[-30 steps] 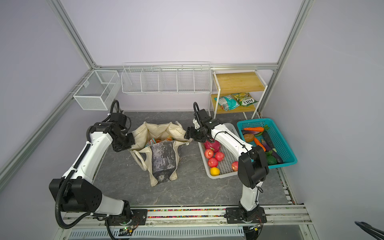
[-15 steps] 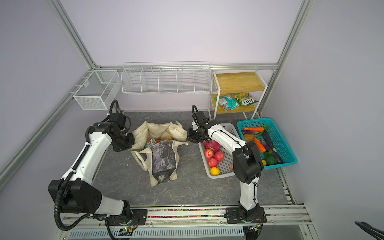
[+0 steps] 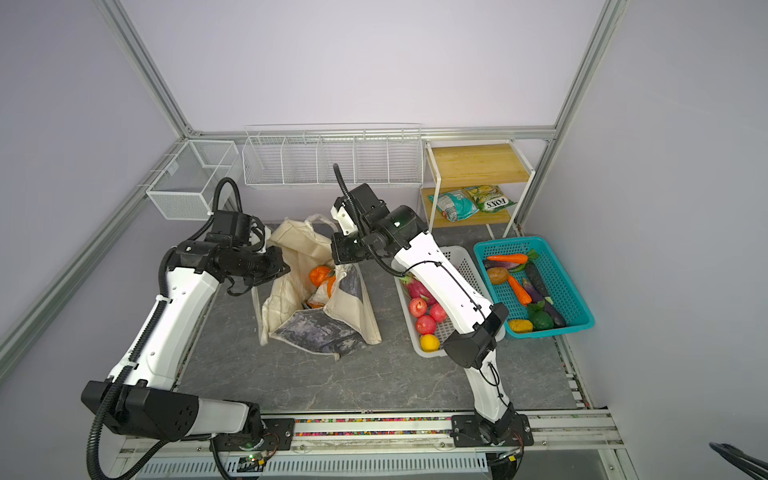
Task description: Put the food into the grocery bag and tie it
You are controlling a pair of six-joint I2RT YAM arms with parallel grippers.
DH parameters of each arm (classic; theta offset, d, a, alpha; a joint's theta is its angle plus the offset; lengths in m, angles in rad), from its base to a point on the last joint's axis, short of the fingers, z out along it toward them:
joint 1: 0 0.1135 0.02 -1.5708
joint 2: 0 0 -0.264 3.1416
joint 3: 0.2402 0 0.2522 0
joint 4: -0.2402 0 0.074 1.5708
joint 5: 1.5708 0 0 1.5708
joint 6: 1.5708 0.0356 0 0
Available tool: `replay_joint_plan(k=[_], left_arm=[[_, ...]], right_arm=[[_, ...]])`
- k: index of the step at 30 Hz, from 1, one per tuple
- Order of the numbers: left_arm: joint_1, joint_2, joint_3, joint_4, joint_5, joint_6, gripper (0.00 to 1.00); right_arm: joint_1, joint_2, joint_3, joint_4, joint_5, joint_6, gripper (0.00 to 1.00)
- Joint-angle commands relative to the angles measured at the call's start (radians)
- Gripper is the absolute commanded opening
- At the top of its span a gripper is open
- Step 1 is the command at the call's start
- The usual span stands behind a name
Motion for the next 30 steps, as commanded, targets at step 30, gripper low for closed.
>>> replay_joint_plan(k=[30], left_arm=[[-0.058,-0.026,-0.006,0.091,0.027,-0.121,0.00]], right_arm=[[-0.011,-0.125,-0.303,0.078,0.071,0.025,0.07]])
